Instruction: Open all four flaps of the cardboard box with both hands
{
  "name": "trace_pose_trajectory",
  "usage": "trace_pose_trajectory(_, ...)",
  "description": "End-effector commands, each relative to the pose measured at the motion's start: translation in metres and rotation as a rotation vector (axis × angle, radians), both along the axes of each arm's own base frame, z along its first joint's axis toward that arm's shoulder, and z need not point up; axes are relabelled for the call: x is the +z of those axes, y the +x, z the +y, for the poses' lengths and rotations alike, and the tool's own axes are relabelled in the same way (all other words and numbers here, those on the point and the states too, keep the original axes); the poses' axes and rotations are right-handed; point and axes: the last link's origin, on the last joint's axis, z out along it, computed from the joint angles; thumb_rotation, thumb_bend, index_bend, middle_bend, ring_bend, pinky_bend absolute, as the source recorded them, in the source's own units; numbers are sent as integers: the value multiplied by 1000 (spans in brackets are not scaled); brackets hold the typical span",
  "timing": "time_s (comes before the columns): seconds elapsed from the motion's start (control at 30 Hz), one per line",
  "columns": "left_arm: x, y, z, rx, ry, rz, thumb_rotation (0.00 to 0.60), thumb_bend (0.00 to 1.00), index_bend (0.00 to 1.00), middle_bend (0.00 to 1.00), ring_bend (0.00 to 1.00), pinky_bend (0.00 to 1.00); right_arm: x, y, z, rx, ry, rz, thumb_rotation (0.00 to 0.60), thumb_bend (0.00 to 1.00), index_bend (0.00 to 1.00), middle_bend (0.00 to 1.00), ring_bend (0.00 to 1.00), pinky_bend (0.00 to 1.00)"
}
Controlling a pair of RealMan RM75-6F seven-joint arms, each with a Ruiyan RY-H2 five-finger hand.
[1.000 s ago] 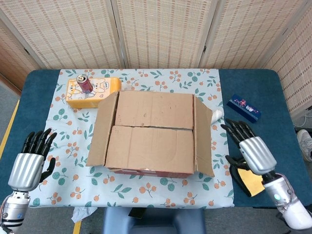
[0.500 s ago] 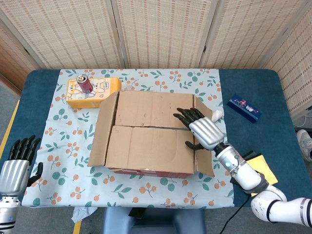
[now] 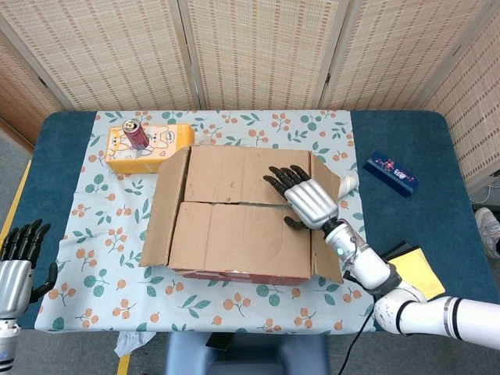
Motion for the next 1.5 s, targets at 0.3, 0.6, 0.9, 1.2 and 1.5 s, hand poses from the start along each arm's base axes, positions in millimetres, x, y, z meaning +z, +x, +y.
trace_pose_trajectory(0.3, 5, -3, -1, -11, 7, -28, 600, 580, 20, 57, 4, 0, -14, 8, -9, 48, -14, 44, 600, 366, 0, 0, 0, 0)
trace_pose_trajectory(0.6, 8, -4, -2, -17, 4, -44, 600, 581, 21, 57, 7, 0, -24, 5, -20, 61, -55, 69, 600, 367, 0, 0, 0, 0)
trace_pose_trajectory(0.9, 7, 2, -4, -59, -2, -46, 600, 581, 0, 57, 9, 0, -32, 5, -28, 56, -42, 77, 600, 367, 0, 0, 0, 0)
trace_pose_trajectory(1.2, 10, 4, -3, -93, 7, -76, 600, 582, 0, 39, 11, 0, -25, 14, -37, 81, -92, 20, 600, 367, 0, 0, 0, 0)
trace_pose_trajectory(1.5, 16, 2, -4, -72, 18, -85, 600, 599, 0, 29, 11, 0, -12, 39, -52, 163, -224, -37, 600, 367, 0, 0, 0, 0)
